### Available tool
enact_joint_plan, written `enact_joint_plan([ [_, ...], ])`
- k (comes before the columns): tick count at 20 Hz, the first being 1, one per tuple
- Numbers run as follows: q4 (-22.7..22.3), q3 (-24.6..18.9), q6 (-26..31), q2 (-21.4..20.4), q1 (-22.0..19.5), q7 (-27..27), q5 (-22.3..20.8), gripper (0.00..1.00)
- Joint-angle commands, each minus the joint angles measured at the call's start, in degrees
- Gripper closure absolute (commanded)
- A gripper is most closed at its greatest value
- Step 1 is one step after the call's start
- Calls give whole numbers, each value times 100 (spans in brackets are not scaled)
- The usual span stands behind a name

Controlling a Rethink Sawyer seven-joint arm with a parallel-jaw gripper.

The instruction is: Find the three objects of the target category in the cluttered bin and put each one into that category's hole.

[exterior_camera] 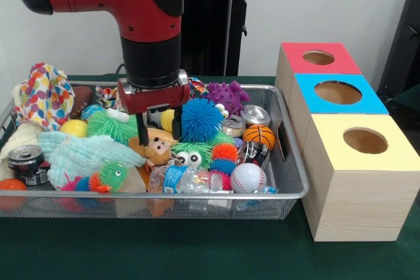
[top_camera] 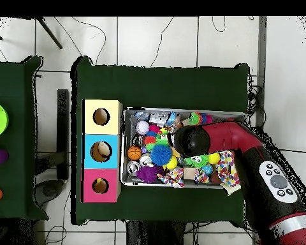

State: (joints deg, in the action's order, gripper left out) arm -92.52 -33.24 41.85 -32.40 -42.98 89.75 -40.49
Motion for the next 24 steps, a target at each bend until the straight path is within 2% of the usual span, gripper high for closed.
enact_joint_plan([
  [1, 103, -534, 597, -196, 102, -1615, -15, 0],
  [7, 90, -711, 444, -45, -36, -1741, -75, 0],
  [15, 50, -761, -92, 173, -170, -1870, -561, 0],
  [24, 85, -899, -239, 376, -273, -1974, -819, 0],
])
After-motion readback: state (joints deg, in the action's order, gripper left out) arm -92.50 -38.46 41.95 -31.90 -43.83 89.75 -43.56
